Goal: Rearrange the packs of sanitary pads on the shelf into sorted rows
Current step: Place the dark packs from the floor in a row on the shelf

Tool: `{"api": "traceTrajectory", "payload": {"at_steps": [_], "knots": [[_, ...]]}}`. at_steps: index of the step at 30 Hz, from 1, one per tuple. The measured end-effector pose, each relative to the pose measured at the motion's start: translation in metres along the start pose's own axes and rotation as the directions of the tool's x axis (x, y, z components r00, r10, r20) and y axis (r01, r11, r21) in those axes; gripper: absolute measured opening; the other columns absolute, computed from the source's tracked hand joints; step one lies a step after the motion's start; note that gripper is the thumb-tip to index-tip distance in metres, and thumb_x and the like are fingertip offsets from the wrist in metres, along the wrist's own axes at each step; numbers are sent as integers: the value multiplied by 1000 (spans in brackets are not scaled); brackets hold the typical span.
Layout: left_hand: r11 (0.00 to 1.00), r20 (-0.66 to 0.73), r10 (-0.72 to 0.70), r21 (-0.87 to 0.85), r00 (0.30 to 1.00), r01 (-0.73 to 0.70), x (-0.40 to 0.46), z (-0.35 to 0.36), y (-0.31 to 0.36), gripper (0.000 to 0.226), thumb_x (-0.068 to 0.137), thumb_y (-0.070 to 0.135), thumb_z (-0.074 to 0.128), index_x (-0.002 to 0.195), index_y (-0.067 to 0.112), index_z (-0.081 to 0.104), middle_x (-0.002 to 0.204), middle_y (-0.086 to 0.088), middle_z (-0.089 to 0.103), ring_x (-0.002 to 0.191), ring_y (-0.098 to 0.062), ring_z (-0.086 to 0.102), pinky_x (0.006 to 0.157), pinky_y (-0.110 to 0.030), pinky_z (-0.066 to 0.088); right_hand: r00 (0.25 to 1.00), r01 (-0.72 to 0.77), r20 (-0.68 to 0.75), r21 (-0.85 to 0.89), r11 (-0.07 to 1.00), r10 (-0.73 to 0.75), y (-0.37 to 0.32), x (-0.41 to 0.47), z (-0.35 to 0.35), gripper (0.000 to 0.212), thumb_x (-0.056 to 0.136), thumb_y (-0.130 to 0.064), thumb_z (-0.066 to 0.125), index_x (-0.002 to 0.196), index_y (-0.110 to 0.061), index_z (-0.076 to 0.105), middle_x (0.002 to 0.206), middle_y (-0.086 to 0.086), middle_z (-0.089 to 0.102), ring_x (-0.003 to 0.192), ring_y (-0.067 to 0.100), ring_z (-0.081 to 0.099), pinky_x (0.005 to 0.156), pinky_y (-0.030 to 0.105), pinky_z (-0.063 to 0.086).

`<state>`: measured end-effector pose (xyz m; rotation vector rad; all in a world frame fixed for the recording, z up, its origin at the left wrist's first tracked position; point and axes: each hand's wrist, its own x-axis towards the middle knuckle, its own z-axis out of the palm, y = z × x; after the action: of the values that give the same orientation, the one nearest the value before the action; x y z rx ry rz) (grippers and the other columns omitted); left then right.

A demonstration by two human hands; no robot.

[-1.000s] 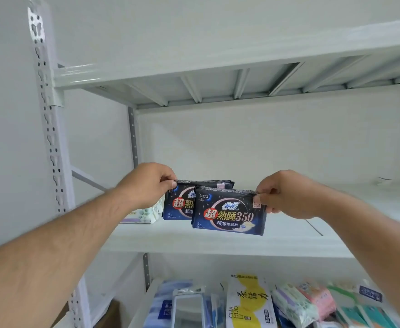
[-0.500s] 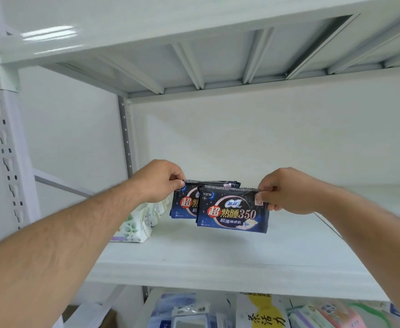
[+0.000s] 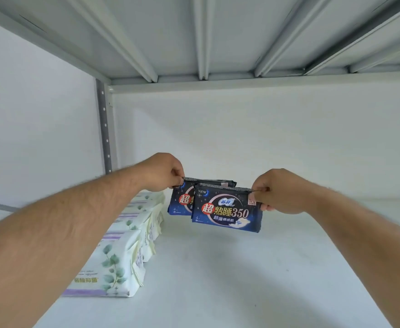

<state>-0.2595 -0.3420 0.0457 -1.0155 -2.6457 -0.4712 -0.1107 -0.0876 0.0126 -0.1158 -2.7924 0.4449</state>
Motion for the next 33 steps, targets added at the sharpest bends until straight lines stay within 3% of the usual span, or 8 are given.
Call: {"api": "traceTrajectory", "payload": {"at_steps": [11,17,19,26,30,33], "knots": [[998,125,55,8,991,-56,55,31,-50,10,89,21,68,80,25,67,83,9,67,77,-7,60,67,-22,46,997,-49,57,-58,997,52,-8,51,45,25,96,-23,57,72,-18,65,69,-3,73,55,1,60,72,30,55],[999,172,51,-1,984,-51,63,42,-63,6,88,20,69,82,21,69,86,4,71,76,-6,63,74,-25,52,996,-62,58,-95,994,67,-10,68,56,23,96,-24,56,85,-10,70,70,-2,74,51,-5,56,74,29,54],[998,200,53,35,978,-61,64,42,-67,4,88,23,70,85,22,69,87,8,68,78,-6,60,71,-22,48,996,-57,57,-104,993,63,-10,73,57,23,96,-25,55,84,-12,70,70,-3,74,52,-5,57,75,29,55],[986,300,19,151,954,-67,67,38,-76,17,92,25,65,107,18,70,97,9,63,92,-9,58,80,-22,45,997,-44,56,-113,993,50,-18,86,66,26,96,-25,55,75,-15,66,67,-5,73,56,0,60,73,30,54],[987,297,5,152,955,-52,67,38,-82,20,94,21,62,113,18,69,94,13,59,88,-6,55,69,-15,41,998,-42,52,-63,997,46,-25,92,71,25,96,-25,56,83,-9,69,68,-3,73,57,2,60,72,29,54],[991,301,-12,128,953,-28,66,38,-87,21,93,14,61,112,20,69,89,15,61,85,-7,59,74,-22,53,998,-31,50,-43,999,33,-30,96,75,25,96,-25,56,84,-7,68,68,-3,72,52,-1,59,69,27,53]]}}
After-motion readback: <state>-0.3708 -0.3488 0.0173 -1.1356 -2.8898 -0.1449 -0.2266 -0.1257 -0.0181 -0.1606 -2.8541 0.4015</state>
